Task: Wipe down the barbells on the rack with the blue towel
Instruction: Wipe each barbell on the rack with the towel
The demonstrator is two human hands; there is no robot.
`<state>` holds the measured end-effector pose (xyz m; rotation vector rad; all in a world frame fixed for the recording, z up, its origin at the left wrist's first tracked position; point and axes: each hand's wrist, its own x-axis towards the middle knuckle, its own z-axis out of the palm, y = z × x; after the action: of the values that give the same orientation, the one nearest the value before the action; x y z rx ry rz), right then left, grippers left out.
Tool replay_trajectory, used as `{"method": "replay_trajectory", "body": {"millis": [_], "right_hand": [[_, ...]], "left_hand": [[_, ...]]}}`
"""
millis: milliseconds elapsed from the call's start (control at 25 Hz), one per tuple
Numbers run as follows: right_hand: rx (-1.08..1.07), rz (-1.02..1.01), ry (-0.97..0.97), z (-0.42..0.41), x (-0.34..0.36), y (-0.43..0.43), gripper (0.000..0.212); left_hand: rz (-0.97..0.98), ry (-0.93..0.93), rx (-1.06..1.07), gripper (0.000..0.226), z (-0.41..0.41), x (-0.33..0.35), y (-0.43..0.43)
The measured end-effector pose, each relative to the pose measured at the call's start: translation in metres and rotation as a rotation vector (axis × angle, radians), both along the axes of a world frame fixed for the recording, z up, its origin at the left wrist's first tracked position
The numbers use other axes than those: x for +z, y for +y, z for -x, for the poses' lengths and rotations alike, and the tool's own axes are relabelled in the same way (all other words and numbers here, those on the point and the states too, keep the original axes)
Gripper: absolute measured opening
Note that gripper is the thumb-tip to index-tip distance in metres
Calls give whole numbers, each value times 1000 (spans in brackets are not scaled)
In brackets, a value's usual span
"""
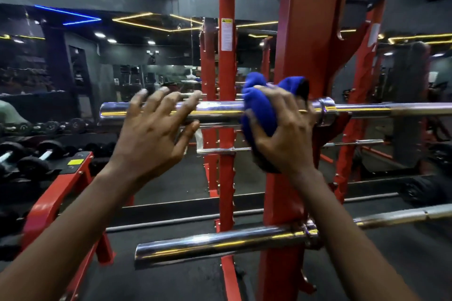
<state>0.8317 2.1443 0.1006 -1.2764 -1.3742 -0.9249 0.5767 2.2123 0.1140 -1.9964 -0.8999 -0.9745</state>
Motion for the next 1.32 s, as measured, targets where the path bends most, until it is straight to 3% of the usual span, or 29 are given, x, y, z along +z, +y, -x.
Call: {"method": "replay_trajectory", "body": {"millis": [120,240,360,440,480,640,800,960,1120,1320], "right_hand": [[-70,-176,249,-25,2,-2,40],[-67,-233,402,30,1,14,39],[32,-129,129,91,-10,23,43],[56,-76,-70,76,-6,18,43],[34,-83,-76,57,-4,16,41],[-98,-212,285,-14,6,4,37],[-141,-141,413,13,15,5,44],[22,-45,188,75,0,16,46],[93,-73,-50,52,-9,16,46],[-76,-199,287,1,-2,7,42]], "left_hand": [[28,-30,28,59,20,4,6],[26,-9,17,56,16,0,7],[14,-13,-29,55,18,-1,9],[8,-5,-64,55,24,-1,11],[7,6,-80,55,26,0,11],[49,-48,-94,55,38,2,6],[93,-155,-29,54,46,4,11],[56,-167,-59,51,43,-3,18],[4,-166,-84,51,47,-6,22],[-28,-137,-137,49,52,-7,23]]}}
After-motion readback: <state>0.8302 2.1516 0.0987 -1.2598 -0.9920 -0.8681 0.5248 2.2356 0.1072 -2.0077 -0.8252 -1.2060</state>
